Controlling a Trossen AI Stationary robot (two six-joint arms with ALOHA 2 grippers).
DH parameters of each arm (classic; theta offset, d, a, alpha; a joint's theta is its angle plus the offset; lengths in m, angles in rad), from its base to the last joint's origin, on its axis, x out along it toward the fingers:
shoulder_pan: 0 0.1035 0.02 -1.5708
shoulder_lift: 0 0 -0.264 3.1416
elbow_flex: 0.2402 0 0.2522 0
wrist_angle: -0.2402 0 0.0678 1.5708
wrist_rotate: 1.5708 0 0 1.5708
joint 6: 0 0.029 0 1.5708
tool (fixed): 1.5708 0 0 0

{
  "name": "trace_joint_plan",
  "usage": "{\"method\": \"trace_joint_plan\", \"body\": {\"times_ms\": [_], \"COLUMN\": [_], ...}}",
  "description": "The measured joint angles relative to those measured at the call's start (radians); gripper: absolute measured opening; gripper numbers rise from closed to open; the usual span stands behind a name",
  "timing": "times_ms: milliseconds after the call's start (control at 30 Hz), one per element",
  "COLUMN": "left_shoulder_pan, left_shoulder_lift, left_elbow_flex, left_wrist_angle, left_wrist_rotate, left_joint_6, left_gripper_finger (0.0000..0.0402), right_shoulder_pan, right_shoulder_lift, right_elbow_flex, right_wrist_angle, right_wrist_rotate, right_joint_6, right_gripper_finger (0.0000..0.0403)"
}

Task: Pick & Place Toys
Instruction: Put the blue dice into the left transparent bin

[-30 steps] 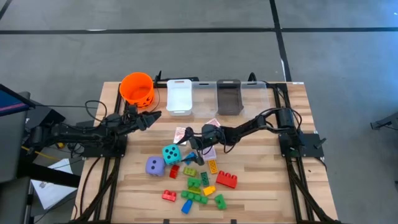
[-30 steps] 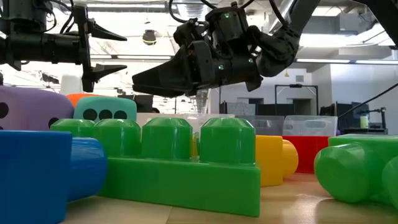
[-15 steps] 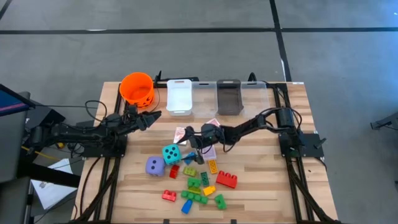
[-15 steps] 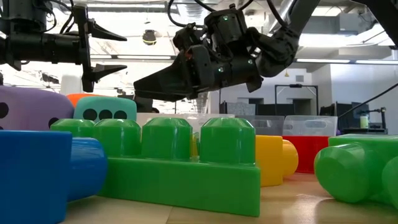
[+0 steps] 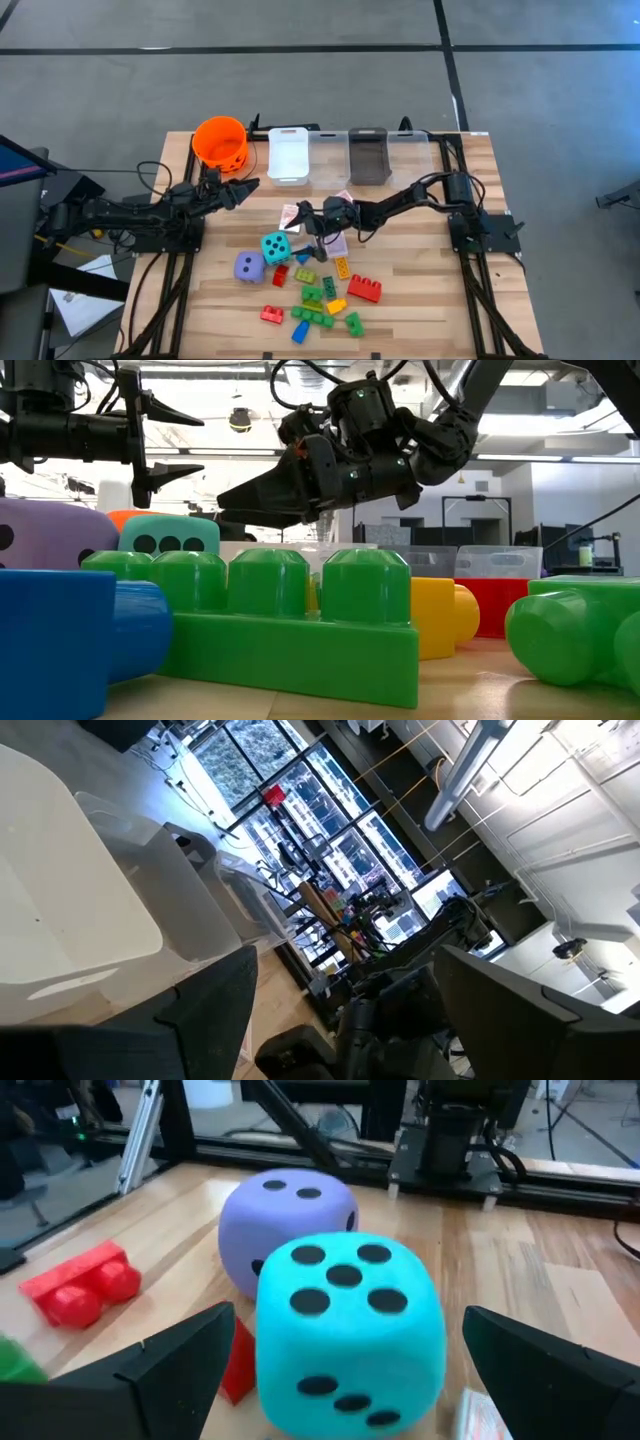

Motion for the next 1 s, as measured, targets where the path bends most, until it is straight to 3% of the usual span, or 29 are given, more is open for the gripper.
{"method": "trace_joint_plan", "body": {"times_ms": [233, 500, 1000], "left_shoulder_pan": [0.000, 0.000, 0.000], "left_shoulder_lift": [0.002, 0.006, 0.006], "left_elbow_flex": [0.000, 0.000, 0.000], "left_wrist_angle": [0.000, -0.001, -0.003], "left_wrist_rotate": [0.001, 0.004, 0.003], "left_joint_6": [0.003, 0.003, 0.003], "left_gripper_finger": [0.0298, 0.0298, 0.0298], "right_shoulder_pan": [-0.003, -0.001, 0.028], "right_shoulder_lift": [0.056, 0.079, 0.084], "right_elbow_flex": [0.082, 0.167, 0.183], "right_wrist_angle": [-0.033, -0.115, -0.188], "right_wrist_rotate": [-0.018, -0.028, -0.054], "right_joint_6": [0.058, 0.009, 0.002], "right_gripper_finger": [0.0386, 0.0386, 0.0386]}}
